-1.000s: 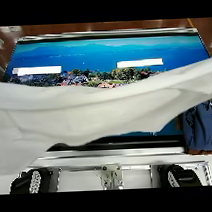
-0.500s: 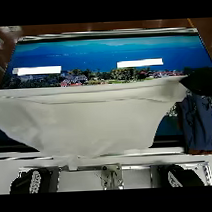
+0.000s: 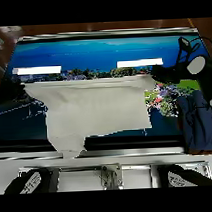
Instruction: Fold the shirts.
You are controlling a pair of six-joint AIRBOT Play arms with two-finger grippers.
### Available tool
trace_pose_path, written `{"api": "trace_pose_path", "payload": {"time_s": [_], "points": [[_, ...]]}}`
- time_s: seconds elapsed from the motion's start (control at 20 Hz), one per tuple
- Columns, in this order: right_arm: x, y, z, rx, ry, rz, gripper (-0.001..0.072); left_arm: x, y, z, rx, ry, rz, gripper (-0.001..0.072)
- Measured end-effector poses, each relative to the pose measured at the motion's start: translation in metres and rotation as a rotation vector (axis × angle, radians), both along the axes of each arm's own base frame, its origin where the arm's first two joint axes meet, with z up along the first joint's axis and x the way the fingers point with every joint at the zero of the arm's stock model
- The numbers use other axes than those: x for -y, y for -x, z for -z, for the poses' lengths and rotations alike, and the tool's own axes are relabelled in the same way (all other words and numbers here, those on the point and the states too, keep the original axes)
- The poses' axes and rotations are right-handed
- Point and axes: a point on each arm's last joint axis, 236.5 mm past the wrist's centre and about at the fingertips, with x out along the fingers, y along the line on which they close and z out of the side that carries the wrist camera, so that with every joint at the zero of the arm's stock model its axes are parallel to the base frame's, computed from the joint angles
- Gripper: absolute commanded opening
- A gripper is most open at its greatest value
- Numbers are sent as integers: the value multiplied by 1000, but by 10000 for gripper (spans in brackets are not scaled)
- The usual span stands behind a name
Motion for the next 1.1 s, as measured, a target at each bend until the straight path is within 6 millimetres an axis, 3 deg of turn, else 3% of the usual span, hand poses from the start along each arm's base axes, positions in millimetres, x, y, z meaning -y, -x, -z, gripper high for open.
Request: {"api": "trace_pose_path", "payload": {"time_s": [0.15,0.3,0.35,0.4,0.45,0.5,0.65,0.8,0.85,0.9,1.0,1.1], "points": [[2,-29,33,7,-27,51,71,9,-41,58,-63,15,-4,39],[3,-41,66,-24,-37,77,71,20,-67,97,-85,7,-16,54],[3,-43,75,-37,-44,82,94,24,-72,106,-91,2,-14,173],[1,-44,83,-49,-52,88,197,28,-75,114,-100,1,-10,399],[0,-46,87,-56,-66,96,478,30,-77,119,-105,-3,-7,545],[0,-47,89,-60,-80,105,672,30,-78,121,-106,-9,-3,564],[8,-45,73,-58,-100,102,672,9,-74,110,-138,-31,20,562],[39,-18,51,-114,-5,33,666,-31,-35,108,-291,-53,84,562],[56,-1,52,-170,43,21,599,-44,-14,115,-366,-44,95,564],[77,23,58,-259,98,11,536,-55,13,125,-451,-13,100,565],[107,80,78,-470,140,1,527,-66,69,154,-613,79,98,669],[111,128,97,-631,73,-14,530,-59,118,185,-737,187,95,669]]}}
